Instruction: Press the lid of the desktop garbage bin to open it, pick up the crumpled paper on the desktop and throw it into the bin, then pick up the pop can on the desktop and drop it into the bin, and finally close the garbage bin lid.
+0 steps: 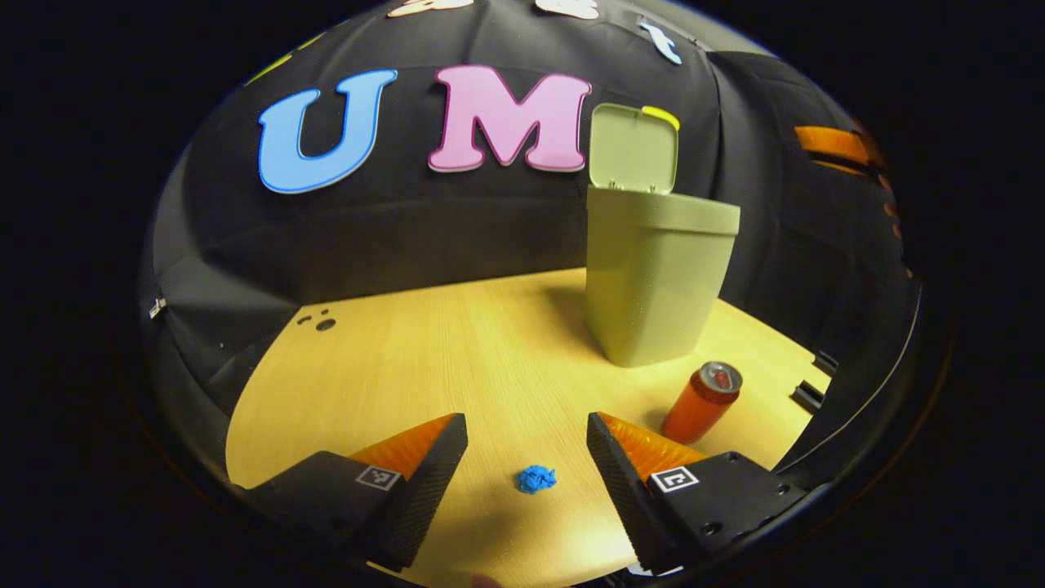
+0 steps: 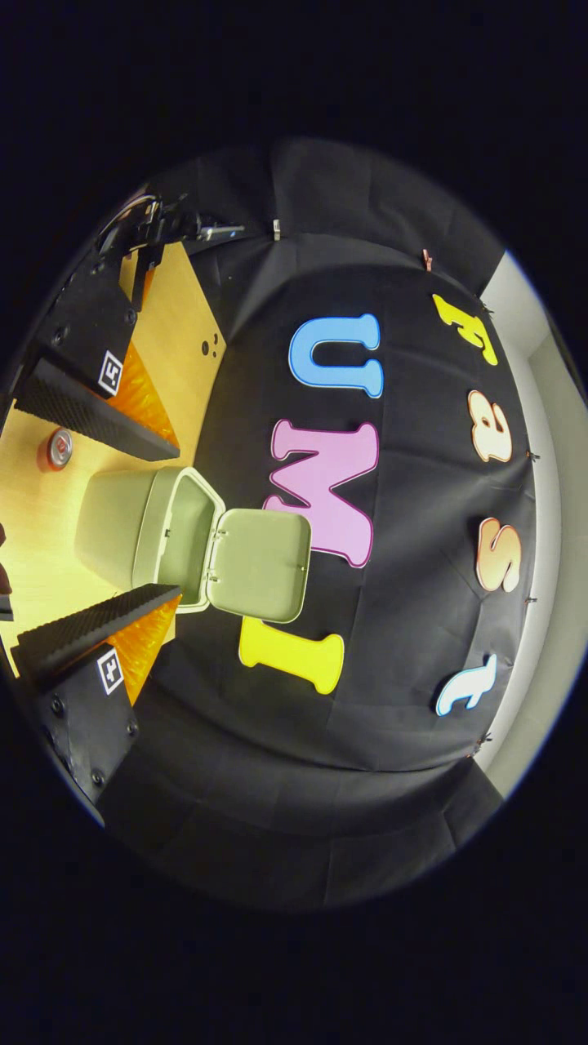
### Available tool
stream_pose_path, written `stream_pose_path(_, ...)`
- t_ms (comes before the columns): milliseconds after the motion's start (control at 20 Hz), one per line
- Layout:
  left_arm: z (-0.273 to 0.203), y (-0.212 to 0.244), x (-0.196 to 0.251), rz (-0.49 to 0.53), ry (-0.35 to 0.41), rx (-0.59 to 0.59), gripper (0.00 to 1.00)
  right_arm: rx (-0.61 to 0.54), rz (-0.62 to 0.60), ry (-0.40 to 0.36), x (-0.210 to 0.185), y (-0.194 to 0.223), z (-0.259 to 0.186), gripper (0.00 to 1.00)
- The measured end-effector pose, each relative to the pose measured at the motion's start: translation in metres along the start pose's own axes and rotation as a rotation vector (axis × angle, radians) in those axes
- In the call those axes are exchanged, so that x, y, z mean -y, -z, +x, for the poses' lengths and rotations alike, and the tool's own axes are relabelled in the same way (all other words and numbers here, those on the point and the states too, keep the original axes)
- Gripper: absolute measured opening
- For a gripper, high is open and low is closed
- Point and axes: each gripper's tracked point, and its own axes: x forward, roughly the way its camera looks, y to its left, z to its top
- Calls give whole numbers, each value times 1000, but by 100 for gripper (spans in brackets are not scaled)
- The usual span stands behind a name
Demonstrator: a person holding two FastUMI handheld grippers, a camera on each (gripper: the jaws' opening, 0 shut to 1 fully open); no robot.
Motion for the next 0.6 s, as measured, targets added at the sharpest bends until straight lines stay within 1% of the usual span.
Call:
stream_pose_path(50,5,11,1,9,0,-26,98,-3,11,10,3,0,-2,95)
stream_pose_path(100,12,23,1,18,0,-58,94,-4,24,18,7,0,-4,96)
stream_pose_path(250,35,50,1,17,1,-131,93,-11,33,36,11,4,-6,95)
stream_pose_path(600,59,80,5,38,27,-217,82,-47,26,33,12,10,-7,96)
